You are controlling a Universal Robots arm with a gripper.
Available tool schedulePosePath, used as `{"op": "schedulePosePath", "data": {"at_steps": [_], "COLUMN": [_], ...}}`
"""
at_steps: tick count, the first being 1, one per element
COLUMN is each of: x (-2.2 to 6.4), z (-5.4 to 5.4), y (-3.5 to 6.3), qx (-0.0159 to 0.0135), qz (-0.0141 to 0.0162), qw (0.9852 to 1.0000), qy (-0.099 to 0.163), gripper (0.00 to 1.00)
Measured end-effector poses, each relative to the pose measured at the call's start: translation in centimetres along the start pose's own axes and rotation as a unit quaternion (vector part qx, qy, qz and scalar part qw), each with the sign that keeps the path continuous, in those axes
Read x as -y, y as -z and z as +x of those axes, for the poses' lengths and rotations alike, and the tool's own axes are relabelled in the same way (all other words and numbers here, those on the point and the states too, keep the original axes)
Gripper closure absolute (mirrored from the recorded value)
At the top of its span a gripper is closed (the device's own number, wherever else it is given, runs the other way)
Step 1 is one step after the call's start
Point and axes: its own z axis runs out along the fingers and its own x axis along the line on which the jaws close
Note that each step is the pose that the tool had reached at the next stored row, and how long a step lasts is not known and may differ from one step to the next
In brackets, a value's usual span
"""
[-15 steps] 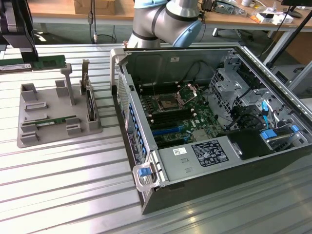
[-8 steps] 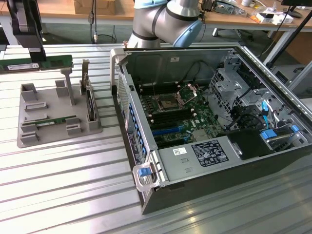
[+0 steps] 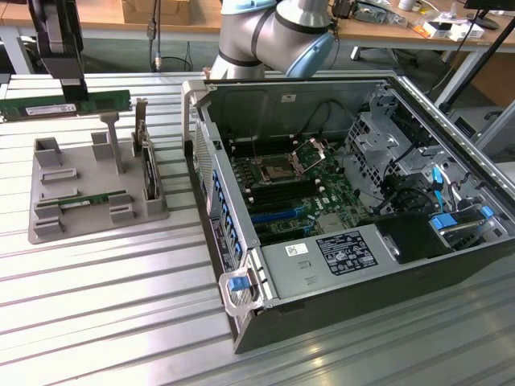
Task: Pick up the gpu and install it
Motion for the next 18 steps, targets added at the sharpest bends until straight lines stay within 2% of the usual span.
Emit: {"op": "schedulePosePath", "data": {"at_steps": [5, 18], "x": [0.76, 2.04], "z": [0.1, 0.1], "y": [0.04, 0.09], "qx": [-0.0001, -0.0006], "qz": [0.0, 0.0], "qw": [1.0, 1.0], "qy": [0.0, 0.0], "gripper": [0.88, 0.88]}}
